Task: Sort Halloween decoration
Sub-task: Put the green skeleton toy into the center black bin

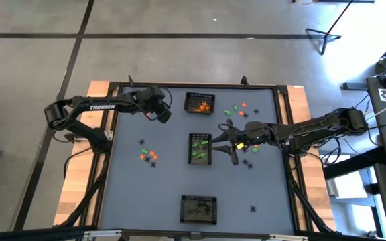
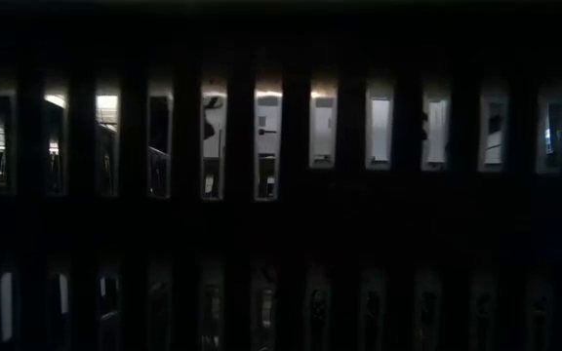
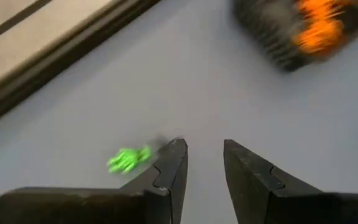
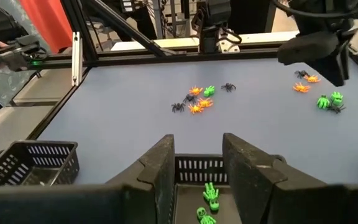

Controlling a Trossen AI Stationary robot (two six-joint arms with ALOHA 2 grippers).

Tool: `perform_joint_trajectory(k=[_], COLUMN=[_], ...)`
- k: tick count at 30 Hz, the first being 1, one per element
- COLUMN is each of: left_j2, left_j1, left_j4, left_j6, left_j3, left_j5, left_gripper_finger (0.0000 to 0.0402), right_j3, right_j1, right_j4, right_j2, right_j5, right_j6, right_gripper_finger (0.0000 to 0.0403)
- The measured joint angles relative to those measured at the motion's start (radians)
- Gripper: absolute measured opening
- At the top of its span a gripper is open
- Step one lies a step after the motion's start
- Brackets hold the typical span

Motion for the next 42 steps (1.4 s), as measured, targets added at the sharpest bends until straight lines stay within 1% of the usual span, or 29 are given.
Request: perform_joint_trajectory(k=[3,7,12,19,27,32,42], left_j2=[0.000,0.000,0.000,0.023,0.118,0.170,0.175], left_j1=[0.022,0.046,0.048,0.047,0.047,0.047,0.048], left_j4=[0.016,0.050,0.111,0.165,0.241,0.257,0.249], left_j6=[-0.032,-0.075,-0.086,-0.092,-0.125,-0.131,-0.131], left_j3=[-0.056,-0.110,-0.160,-0.167,-0.165,-0.162,-0.162], left_j5=[-0.017,-0.012,-0.004,0.014,0.001,-0.016,-0.009], left_gripper_finger=[0.0096,0.0096,0.0096,0.0096,0.0096,0.0096,0.0095], right_j3=[0.000,0.000,0.000,0.000,0.000,0.000,0.000], right_j1=[0.000,0.000,0.000,0.001,0.001,0.001,0.000], right_j4=[-0.013,-0.014,-0.012,0.011,0.023,0.023,0.020], right_j2=[0.000,0.000,0.000,0.000,0.000,0.000,0.000], right_j5=[0.000,0.000,0.002,0.002,0.002,0.002,0.002], right_j6=[0.004,0.007,0.007,0.007,0.000,-0.003,-0.003], right_gripper_finger=[0.0133,0.0133,0.0133,0.0133,0.0133,0.0133,0.0133])
